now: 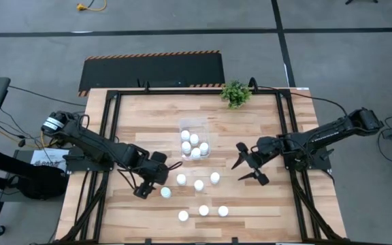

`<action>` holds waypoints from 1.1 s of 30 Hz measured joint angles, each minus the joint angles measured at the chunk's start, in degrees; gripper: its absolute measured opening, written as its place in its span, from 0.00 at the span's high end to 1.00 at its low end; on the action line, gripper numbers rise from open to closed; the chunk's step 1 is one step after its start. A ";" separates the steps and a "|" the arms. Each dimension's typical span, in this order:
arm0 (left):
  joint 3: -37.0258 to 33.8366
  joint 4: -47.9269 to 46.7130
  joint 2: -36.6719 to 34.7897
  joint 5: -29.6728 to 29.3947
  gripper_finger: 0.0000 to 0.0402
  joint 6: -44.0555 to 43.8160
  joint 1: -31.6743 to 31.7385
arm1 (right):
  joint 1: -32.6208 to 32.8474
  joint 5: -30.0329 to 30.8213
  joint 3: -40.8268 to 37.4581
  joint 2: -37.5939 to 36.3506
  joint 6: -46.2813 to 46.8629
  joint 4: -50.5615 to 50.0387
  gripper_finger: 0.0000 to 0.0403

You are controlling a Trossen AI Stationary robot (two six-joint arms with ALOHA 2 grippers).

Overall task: Pick and place pill bottles into a basket
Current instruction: Put the pill bottles into the container

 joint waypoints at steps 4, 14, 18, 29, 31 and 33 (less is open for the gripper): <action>0.00 1.42 0.00 -0.07 0.30 0.11 -0.28 | -0.07 0.04 0.00 0.02 0.02 0.01 0.43; 0.00 1.95 0.00 1.12 0.30 -1.96 0.91 | -1.99 4.35 0.00 0.00 0.90 0.02 0.43; 0.00 1.84 0.00 1.58 0.30 -1.19 2.64 | -3.00 4.33 0.00 0.02 0.90 0.02 0.43; 11.36 -4.62 -0.13 1.33 0.30 3.04 3.90 | -3.65 4.31 0.00 0.02 -0.52 0.09 0.43; 11.49 -5.09 -0.07 1.14 0.30 3.03 3.90 | -3.64 4.31 0.00 0.01 -0.59 0.09 0.43; 10.96 -4.59 -0.02 0.28 0.30 2.65 3.71 | -3.65 4.30 0.00 0.01 -0.60 0.09 0.43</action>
